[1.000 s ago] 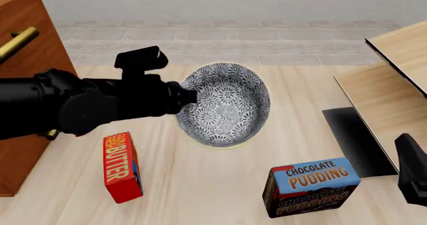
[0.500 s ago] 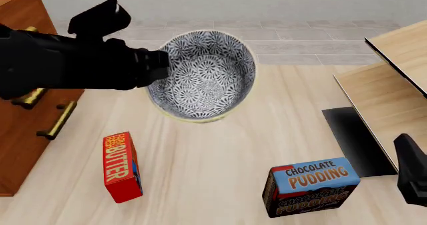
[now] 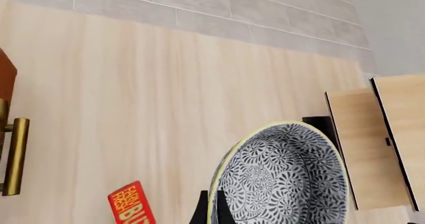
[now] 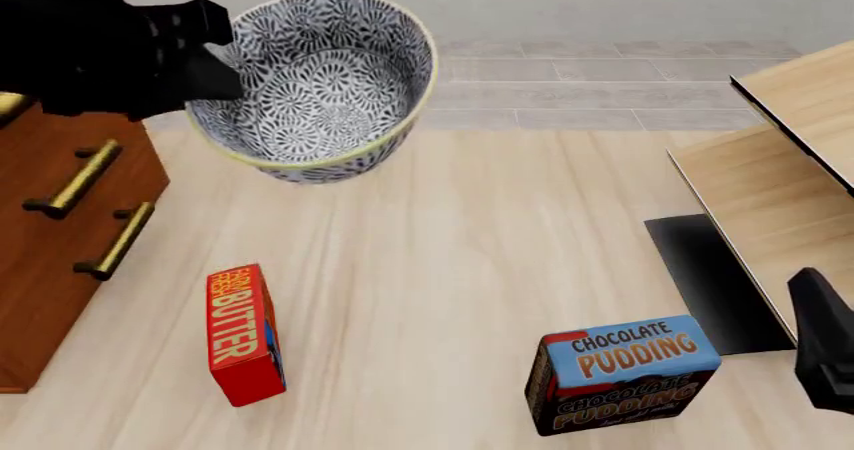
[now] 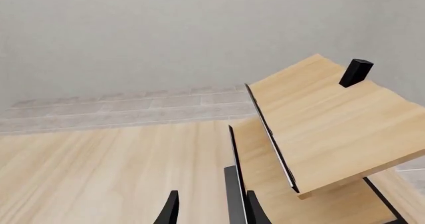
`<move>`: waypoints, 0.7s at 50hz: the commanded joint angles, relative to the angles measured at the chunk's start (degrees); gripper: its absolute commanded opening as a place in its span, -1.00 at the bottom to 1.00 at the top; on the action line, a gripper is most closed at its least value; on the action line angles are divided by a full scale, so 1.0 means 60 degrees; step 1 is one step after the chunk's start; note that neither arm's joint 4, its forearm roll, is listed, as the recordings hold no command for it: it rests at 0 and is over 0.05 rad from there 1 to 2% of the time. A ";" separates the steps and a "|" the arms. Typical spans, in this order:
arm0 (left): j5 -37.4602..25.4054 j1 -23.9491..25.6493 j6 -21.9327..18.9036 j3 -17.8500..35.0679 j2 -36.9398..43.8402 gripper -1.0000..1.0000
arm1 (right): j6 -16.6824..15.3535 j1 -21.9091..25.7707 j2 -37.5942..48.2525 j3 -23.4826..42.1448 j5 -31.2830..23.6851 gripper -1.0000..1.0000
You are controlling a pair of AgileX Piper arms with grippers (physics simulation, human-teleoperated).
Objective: Close the top drawer of the cabinet and put the bowl on top of it.
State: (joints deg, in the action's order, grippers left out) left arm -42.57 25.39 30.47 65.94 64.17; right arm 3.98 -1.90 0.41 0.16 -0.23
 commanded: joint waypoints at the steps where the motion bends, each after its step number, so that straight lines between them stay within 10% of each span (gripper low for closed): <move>1: -0.1257 -0.0570 0.0142 0.0892 -0.0214 -1.00 | 0.0013 -0.0018 0.0005 -0.0004 0.0015 1.00; 35: -0.4534 -0.4058 0.0503 0.5140 0.0325 -1.00 | 0.0084 -0.0071 -0.0023 -0.0006 0.0009 1.00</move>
State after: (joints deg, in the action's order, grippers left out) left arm -63.93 7.96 32.80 87.62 64.97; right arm 4.47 -2.26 0.35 0.10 -0.14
